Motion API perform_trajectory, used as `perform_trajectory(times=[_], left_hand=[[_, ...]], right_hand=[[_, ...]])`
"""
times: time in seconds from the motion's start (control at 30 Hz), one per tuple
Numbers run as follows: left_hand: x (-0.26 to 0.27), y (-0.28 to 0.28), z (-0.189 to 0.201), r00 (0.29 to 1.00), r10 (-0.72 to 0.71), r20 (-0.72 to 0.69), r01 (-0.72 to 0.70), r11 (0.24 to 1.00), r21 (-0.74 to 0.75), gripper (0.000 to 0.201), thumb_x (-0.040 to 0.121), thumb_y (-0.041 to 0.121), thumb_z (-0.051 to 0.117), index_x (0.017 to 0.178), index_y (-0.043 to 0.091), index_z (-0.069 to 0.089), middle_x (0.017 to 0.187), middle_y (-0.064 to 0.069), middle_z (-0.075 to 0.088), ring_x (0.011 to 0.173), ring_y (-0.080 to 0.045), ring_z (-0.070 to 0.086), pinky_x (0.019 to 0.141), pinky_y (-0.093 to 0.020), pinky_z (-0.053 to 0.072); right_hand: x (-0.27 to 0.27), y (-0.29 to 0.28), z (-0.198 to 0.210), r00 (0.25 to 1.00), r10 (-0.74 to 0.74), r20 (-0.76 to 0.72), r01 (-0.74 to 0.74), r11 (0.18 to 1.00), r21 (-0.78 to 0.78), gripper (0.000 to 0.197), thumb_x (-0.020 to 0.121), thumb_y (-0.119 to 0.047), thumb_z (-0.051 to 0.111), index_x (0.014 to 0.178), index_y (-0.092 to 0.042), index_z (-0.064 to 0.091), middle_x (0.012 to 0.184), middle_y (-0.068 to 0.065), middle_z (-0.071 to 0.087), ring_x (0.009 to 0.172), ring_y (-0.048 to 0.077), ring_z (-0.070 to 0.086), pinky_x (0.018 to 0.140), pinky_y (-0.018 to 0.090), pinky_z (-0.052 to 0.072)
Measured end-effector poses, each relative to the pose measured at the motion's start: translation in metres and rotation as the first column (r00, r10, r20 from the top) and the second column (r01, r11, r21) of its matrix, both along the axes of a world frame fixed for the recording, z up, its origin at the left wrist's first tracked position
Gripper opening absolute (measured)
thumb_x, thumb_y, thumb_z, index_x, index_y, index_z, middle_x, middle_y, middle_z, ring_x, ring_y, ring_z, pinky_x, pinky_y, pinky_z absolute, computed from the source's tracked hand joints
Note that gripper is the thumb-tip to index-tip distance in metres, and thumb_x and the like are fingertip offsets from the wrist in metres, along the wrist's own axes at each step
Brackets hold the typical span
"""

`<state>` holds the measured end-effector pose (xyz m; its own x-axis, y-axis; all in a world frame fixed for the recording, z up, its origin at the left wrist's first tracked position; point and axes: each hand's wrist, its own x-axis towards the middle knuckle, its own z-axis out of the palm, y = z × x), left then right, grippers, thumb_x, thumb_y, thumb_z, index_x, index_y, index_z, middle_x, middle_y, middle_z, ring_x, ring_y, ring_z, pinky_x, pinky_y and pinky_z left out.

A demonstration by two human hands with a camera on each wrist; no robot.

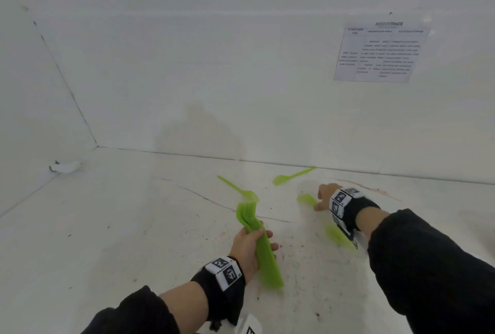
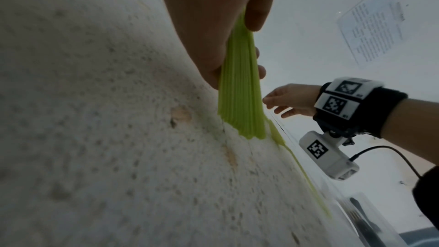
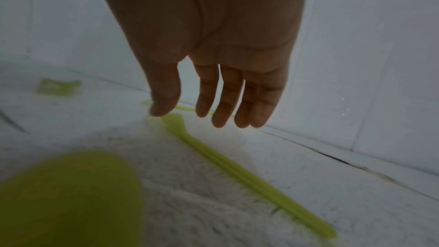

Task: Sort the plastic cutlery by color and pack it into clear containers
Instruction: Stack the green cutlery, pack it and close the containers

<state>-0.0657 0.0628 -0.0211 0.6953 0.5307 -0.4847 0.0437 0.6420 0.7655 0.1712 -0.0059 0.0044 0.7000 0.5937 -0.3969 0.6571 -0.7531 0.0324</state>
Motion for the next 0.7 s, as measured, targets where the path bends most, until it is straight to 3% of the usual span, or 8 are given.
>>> perform_trajectory(times=[0.1, 0.2, 0.3, 0.37, 0.4, 0.47, 0.57, 0.7], left_hand=[[0.001, 0.008, -0.002, 1.0, 0.022, -0.022, -0.022, 1.0, 0.015, 0.014, 0.096, 0.001, 0.041, 0.094, 0.011, 0.05, 0.081, -0.011, 0.055, 0.06, -0.027, 0.056, 0.057, -0.033, 0.044], [0.005, 0.018, -0.004, 0.998, 0.048, -0.036, -0.047, 0.999, 0.018, 0.014, 0.095, -0.001, 0.042, 0.095, 0.011, 0.05, 0.078, -0.01, 0.056, 0.056, -0.026, 0.057, 0.056, -0.032, 0.044], [0.01, 0.027, -0.006, 0.995, 0.082, -0.051, -0.08, 0.996, 0.024, 0.015, 0.094, -0.001, 0.043, 0.094, 0.012, 0.051, 0.078, -0.01, 0.056, 0.056, -0.025, 0.057, 0.056, -0.032, 0.045], [0.013, 0.031, -0.007, 0.994, 0.092, -0.059, -0.091, 0.996, 0.018, 0.015, 0.094, -0.001, 0.043, 0.095, 0.012, 0.05, 0.078, -0.01, 0.055, 0.057, -0.025, 0.057, 0.056, -0.031, 0.045], [0.014, 0.033, -0.007, 0.993, 0.095, -0.062, -0.095, 0.995, 0.017, 0.015, 0.094, -0.001, 0.044, 0.095, 0.012, 0.05, 0.078, -0.01, 0.055, 0.056, -0.025, 0.057, 0.055, -0.031, 0.045], [0.015, 0.036, -0.008, 0.992, 0.105, -0.075, -0.103, 0.994, 0.018, 0.015, 0.094, -0.001, 0.043, 0.094, 0.013, 0.05, 0.078, -0.009, 0.055, 0.055, -0.024, 0.057, 0.054, -0.03, 0.045], [0.014, 0.04, -0.01, 0.99, 0.112, -0.08, -0.112, 0.994, 0.006, 0.014, 0.094, -0.001, 0.042, 0.095, 0.012, 0.048, 0.078, -0.01, 0.054, 0.054, -0.024, 0.056, 0.052, -0.03, 0.046], [0.015, 0.041, -0.013, 0.989, 0.12, -0.088, -0.12, 0.993, 0.0, 0.014, 0.094, -0.002, 0.042, 0.093, 0.011, 0.048, 0.077, -0.01, 0.054, 0.049, -0.023, 0.055, 0.049, -0.029, 0.047]], right_hand=[[0.008, 0.009, -0.01, 0.996, 0.083, -0.013, -0.084, 0.99, -0.117, 0.039, 0.082, -0.037, 0.067, 0.11, -0.012, 0.059, 0.121, 0.009, 0.062, 0.106, 0.025, 0.06, 0.095, 0.033, 0.048], [0.014, 0.025, -0.005, 0.993, 0.117, -0.024, -0.12, 0.98, -0.161, 0.031, 0.092, -0.026, 0.053, 0.117, -0.008, 0.057, 0.127, 0.008, 0.057, 0.112, 0.024, 0.057, 0.098, 0.029, 0.043], [0.02, 0.045, 0.009, 0.984, 0.174, 0.035, -0.173, 0.984, -0.029, 0.015, 0.095, -0.018, 0.043, 0.081, -0.016, 0.049, 0.12, 0.012, 0.054, 0.115, 0.03, 0.056, 0.092, 0.03, 0.044], [0.028, 0.062, 0.008, 0.985, 0.163, 0.064, -0.167, 0.983, 0.072, 0.011, 0.092, -0.013, 0.046, 0.1, -0.013, 0.053, 0.128, 0.017, 0.046, 0.114, 0.033, 0.054, 0.094, 0.032, 0.043], [0.033, 0.071, 0.005, 0.983, 0.165, 0.081, -0.174, 0.978, 0.118, 0.027, 0.09, -0.008, 0.047, 0.117, -0.007, 0.051, 0.13, 0.018, 0.041, 0.114, 0.034, 0.052, 0.095, 0.033, 0.043], [0.033, 0.086, 0.0, 0.975, 0.208, 0.083, -0.219, 0.963, 0.159, 0.043, 0.088, -0.001, 0.047, 0.131, -0.002, 0.045, 0.133, 0.018, 0.038, 0.117, 0.033, 0.05, 0.098, 0.033, 0.041], [0.032, 0.101, -0.012, 0.958, 0.268, 0.104, -0.279, 0.954, 0.112, 0.041, 0.089, -0.004, 0.048, 0.13, -0.006, 0.049, 0.137, 0.014, 0.042, 0.124, 0.03, 0.048, 0.103, 0.031, 0.037], [0.034, 0.109, -0.027, 0.955, 0.276, 0.105, -0.282, 0.958, 0.048, 0.033, 0.094, -0.017, 0.045, 0.126, -0.007, 0.049, 0.131, 0.014, 0.05, 0.12, 0.032, 0.051, 0.102, 0.038, 0.042]])
